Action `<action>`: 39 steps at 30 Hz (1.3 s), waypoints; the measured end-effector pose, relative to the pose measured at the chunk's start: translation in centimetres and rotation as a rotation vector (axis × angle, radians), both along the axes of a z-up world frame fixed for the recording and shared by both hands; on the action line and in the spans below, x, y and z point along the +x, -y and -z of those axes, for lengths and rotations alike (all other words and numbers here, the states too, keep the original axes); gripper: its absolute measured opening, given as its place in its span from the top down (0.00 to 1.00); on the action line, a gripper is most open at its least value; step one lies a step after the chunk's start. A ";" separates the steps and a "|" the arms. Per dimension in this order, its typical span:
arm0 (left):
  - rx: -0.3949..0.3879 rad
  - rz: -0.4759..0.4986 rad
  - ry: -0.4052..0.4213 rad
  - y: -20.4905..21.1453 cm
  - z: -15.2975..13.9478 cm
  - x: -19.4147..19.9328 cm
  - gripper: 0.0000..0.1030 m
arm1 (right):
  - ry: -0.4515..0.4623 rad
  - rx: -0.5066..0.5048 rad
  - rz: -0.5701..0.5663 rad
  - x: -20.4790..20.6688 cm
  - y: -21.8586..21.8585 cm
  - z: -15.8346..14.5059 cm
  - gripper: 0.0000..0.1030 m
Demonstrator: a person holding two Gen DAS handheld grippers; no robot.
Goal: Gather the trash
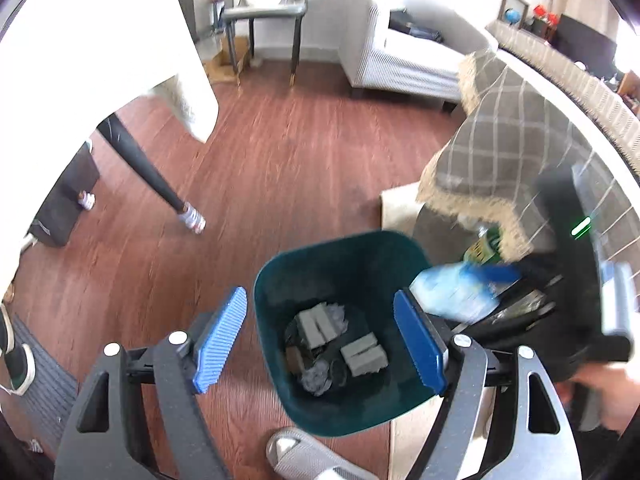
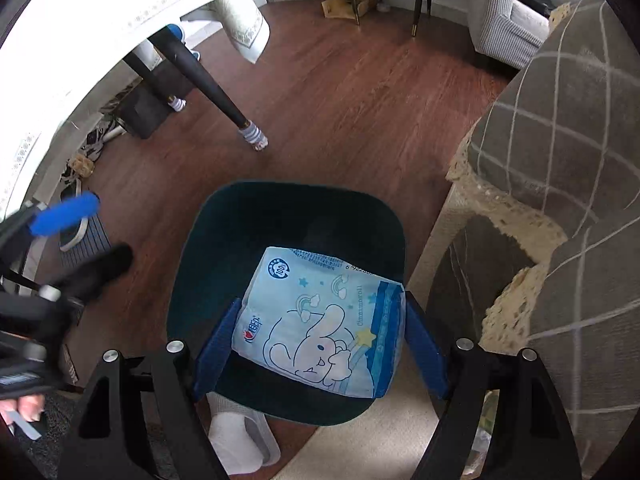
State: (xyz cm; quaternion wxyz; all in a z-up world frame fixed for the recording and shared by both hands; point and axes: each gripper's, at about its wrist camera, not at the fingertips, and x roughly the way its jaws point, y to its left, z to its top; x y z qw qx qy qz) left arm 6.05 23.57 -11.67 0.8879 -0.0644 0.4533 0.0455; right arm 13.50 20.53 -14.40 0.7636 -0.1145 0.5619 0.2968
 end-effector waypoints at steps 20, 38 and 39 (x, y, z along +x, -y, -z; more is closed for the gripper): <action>-0.014 0.020 0.196 1.4 -8.6 0.4 0.42 | -0.036 -0.135 -0.133 -0.8 -1.3 3.6 0.10; 0.041 -0.035 0.332 4.0 -16.7 -1.8 0.17 | 0.200 0.009 -0.210 -3.2 2.3 -7.4 0.10; 0.053 -0.042 0.338 4.2 -17.1 -2.5 0.14 | 0.223 0.028 -0.201 -3.3 2.9 -8.5 0.10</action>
